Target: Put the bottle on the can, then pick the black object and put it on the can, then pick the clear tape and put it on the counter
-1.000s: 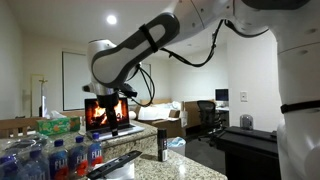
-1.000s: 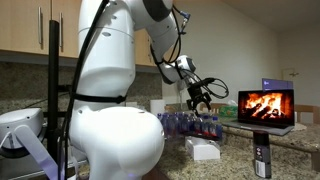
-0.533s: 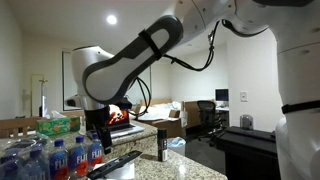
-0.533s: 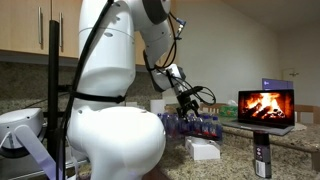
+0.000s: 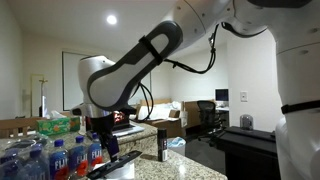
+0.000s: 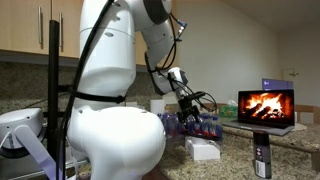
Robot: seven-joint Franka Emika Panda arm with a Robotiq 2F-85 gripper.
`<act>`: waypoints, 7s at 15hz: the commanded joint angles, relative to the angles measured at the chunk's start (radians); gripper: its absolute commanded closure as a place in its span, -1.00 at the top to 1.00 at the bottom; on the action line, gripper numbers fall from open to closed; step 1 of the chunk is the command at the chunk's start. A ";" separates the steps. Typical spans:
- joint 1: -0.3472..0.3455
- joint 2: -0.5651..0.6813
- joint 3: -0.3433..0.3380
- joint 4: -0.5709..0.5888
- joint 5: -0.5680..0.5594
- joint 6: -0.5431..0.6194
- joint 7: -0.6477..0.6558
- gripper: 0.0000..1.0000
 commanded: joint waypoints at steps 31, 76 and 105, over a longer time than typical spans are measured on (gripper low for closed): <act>-0.061 0.112 0.004 -0.008 0.271 0.140 -0.541 -0.65; -0.102 -0.353 -0.219 -0.165 0.183 -0.045 -0.471 -0.65; -0.229 0.022 -0.333 0.303 0.388 -0.413 -0.670 -0.65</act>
